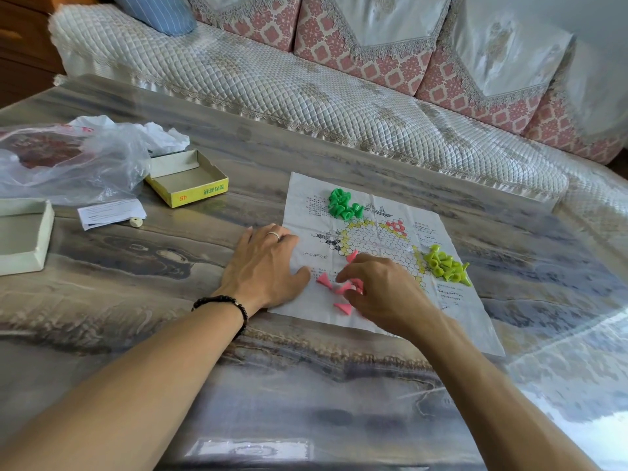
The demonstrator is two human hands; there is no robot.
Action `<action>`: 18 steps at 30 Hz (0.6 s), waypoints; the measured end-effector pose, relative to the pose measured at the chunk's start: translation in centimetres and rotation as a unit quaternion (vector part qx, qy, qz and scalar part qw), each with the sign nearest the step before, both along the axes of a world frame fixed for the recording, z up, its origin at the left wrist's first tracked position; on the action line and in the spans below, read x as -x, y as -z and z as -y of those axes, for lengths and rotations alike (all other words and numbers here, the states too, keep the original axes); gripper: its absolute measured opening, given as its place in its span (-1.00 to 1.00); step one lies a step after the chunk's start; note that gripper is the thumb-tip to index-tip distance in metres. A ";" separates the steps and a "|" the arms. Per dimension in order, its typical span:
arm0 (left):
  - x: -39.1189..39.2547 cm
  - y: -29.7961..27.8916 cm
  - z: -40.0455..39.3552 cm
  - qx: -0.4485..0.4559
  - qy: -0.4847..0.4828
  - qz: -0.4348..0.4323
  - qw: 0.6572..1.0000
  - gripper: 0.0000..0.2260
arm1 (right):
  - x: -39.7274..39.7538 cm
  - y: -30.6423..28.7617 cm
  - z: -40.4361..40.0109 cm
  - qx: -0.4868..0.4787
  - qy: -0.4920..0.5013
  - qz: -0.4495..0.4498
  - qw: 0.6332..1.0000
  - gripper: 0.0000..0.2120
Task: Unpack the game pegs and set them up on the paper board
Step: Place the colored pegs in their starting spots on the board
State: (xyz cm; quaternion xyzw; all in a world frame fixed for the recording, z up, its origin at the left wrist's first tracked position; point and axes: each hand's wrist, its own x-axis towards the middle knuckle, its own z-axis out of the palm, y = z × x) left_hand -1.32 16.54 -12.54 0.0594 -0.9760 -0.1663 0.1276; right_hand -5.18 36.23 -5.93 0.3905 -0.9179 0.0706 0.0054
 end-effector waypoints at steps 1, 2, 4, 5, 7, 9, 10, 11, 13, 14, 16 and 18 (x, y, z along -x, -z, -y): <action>0.0 0.0 0.0 -0.001 0.001 0.001 1.000 -0.39 | 0.1 0.1 0.2 -0.011 -0.001 -0.006 1.000 -0.78; 0.0 0.0 0.0 -0.001 0.001 0.002 1.000 -0.39 | 0.2 0.1 0.4 -0.018 -0.002 -0.010 1.000 -0.77; 0.0 0.0 0.0 0.003 0.000 0.004 1.000 -0.38 | 0.4 0.1 0.6 -0.028 -0.009 -0.005 1.000 -0.78; 0.0 0.0 0.0 0.004 0.000 0.004 1.000 -0.38 | 0.4 0.1 0.6 -0.032 -0.014 -0.002 0.999 -0.78; 0.0 0.0 0.0 0.002 0.000 0.003 1.000 -0.38 | 0.3 0.0 0.7 -0.035 -0.017 0.002 0.999 -0.76; -0.1 0.0 0.0 0.000 0.001 0.001 1.000 -0.38 | 0.1 0.2 0.7 -0.024 -0.017 0.001 1.000 -0.73; -0.1 0.0 0.0 -0.001 0.002 0.000 1.000 -0.39 | 0.0 0.2 0.7 -0.015 -0.018 -0.001 1.000 -0.73; -0.1 0.0 0.0 -0.002 0.001 0.000 1.000 -0.39 | -0.1 0.3 0.6 -0.002 -0.019 -0.003 1.000 -0.72; 0.0 0.1 0.0 -0.001 0.001 -0.002 1.000 -0.40 | -0.1 0.3 0.3 0.025 -0.021 -0.007 0.999 -0.74; 0.0 0.1 0.0 0.000 0.001 -0.003 1.000 -0.41 | 0.0 0.2 0.1 0.038 -0.020 -0.008 0.999 -0.77; 0.1 0.1 0.0 0.000 0.000 -0.002 1.000 -0.42 | 0.1 -0.3 -0.4 0.060 -0.010 -0.006 0.998 -0.84; 0.1 0.2 0.1 -0.002 -0.001 -0.003 1.000 -0.43 | 0.2 -0.8 -0.9 0.083 0.004 0.004 0.996 -0.89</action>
